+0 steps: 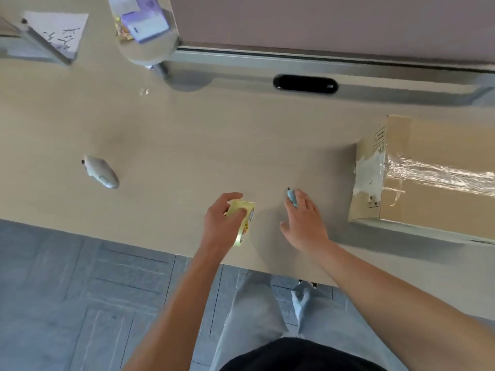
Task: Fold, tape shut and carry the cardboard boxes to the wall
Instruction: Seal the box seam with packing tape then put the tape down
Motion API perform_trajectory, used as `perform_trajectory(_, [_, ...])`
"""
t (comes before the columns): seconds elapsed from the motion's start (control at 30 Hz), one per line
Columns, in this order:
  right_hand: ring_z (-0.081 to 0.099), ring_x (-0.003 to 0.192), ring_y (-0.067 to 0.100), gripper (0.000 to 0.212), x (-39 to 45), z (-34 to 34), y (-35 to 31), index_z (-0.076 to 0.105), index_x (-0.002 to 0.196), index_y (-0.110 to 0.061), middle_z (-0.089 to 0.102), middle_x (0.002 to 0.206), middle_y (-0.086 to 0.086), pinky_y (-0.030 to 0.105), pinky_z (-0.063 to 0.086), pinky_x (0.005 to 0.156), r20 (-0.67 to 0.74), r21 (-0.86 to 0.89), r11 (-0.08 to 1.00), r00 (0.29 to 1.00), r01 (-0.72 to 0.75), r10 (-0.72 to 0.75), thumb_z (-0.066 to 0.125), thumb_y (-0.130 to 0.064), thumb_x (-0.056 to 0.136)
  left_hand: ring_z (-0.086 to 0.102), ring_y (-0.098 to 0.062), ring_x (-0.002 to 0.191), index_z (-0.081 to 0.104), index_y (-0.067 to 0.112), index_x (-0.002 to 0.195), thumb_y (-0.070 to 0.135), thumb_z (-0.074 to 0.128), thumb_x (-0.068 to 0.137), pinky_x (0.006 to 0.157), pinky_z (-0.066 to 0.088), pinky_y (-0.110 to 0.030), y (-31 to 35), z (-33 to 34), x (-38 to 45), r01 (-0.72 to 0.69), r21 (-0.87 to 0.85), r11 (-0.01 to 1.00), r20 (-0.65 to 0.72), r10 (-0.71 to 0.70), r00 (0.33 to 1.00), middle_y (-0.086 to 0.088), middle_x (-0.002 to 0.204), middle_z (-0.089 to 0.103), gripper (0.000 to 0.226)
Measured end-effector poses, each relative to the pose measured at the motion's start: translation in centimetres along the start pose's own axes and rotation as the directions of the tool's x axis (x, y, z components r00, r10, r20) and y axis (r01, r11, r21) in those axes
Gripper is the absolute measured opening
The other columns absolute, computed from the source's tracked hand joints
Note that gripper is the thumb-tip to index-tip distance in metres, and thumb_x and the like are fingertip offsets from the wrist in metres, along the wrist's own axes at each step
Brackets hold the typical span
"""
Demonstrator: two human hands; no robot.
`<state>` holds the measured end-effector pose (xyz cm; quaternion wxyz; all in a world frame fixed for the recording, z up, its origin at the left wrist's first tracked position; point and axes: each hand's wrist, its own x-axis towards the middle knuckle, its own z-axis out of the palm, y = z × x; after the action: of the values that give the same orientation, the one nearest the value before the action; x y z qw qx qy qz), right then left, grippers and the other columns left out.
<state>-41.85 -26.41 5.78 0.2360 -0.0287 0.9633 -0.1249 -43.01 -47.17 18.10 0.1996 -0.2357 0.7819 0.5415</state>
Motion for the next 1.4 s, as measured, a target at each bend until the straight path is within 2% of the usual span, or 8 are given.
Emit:
perform_trajectory(0.2, [0.056,0.131,0.024,0.018,-4.1,-4.1,-1.0,0.075,0.11,-0.026,0.064,0.135,0.007,0.04,0.041,0.112,-0.222,0.585,0.796,0.974,0.158,-0.03,0.065,-0.038,0.1,0.064,-0.004,0.071,0.07,0.024,0.122,0.007,0.064,0.092,0.055,0.046,-0.01,-1.7,2.3,-6.0,-0.009,-0.052,0.999,-0.086,0.005,0.996,-0.007,0.101,0.072,0.035])
perform_trajectory(0.33, [0.063,0.106,-0.013,0.017,-7.8,-8.0,-1.1,0.075,0.102,-0.037,0.072,0.108,-0.023,0.006,0.044,0.091,0.075,0.827,0.559,0.975,0.055,-0.208,0.069,-0.052,0.096,0.068,-0.014,0.078,0.069,0.029,0.12,0.017,0.059,0.085,0.057,0.048,-0.016,-2.7,4.7,-10.5,-0.006,-0.102,0.995,-0.096,-0.004,0.995,-0.002,0.099,0.073,0.038])
perform_trajectory(0.6, [0.073,0.085,0.004,0.009,-11.0,-6.4,-0.1,0.079,0.082,-0.017,0.079,0.083,-0.008,0.017,0.048,0.079,0.09,0.757,0.636,0.94,0.15,-0.329,0.084,-0.023,0.085,0.058,-0.013,0.068,0.027,0.042,0.155,0.028,0.062,0.083,0.065,0.047,-0.025,-6.6,6.4,-16.9,-0.019,-0.044,0.999,-0.145,0.013,0.989,-0.01,0.076,0.062,0.082])
perform_trajectory(0.77, [0.068,0.09,-0.001,0.013,-12.2,-5.3,-2.1,0.075,0.075,-0.025,0.076,0.09,-0.01,0.012,0.04,0.075,0.072,0.704,0.683,0.937,0.194,-0.341,0.085,-0.027,0.083,0.066,-0.01,0.079,0.056,0.034,0.127,0.022,0.069,0.093,0.065,0.045,-0.017,-8.6,5.6,-19.5,-0.01,-0.002,1.0,-0.276,0.009,0.961,0.004,0.09,0.074,0.039])
perform_trajectory(1.0, [0.063,0.093,0.003,0.022,-13.0,-3.3,-6.1,0.072,0.078,-0.018,0.068,0.098,-0.011,0.012,0.041,0.081,0.051,0.551,0.752,0.885,0.363,-0.464,0.082,-0.035,0.088,0.057,-0.012,0.068,0.055,0.026,0.125,0.026,0.066,0.096,0.061,0.046,-0.032,-13.6,4.2,-18.3,0.113,0.078,0.99,-0.386,-0.075,0.919,0.001,0.085,0.062,0.031])
perform_trajectory(1.17, [0.064,0.085,0.005,0.021,-11.2,-0.8,-7.9,0.07,0.072,-0.028,0.071,0.089,-0.007,0.024,0.044,0.071,0.107,0.5,0.827,0.929,0.257,-0.354,0.082,-0.034,0.088,0.053,-0.01,0.067,0.051,0.033,0.14,0.029,0.069,0.097,0.068,0.046,-0.031,-17.1,2.5,-17.4,0.05,0.062,0.997,-0.316,-0.028,0.948,0.006,0.077,0.054,0.047])
perform_trajectory(1.3, [0.064,0.083,0.013,0.019,-9.0,2.1,-8.8,0.072,0.075,-0.028,0.07,0.087,-0.005,0.029,0.043,0.069,0.115,0.407,0.883,0.946,0.233,-0.303,0.082,-0.04,0.086,0.059,-0.009,0.107,0.031,0.05,0.156,0.034,0.078,0.088,0.094,0.045,-0.026,-20.0,2.5,-16.7,-0.086,0.127,0.988,-0.18,0.109,0.978,0.007,0.121,0.064,0.084])
perform_trajectory(1.4, [0.064,0.085,0.012,0.022,-7.6,3.9,-8.9,0.069,0.073,-0.032,0.069,0.094,-0.005,0.03,0.045,0.069,0.144,0.345,0.908,0.943,0.237,-0.301,0.08,-0.043,0.088,0.058,-0.02,0.102,0.024,0.053,0.158,0.029,0.074,0.09,0.094,0.053,-0.041,-22.3,2.9,-15.1,-0.08,0.257,0.963,-0.119,0.113,0.986,-0.004,0.116,0.059,0.088])
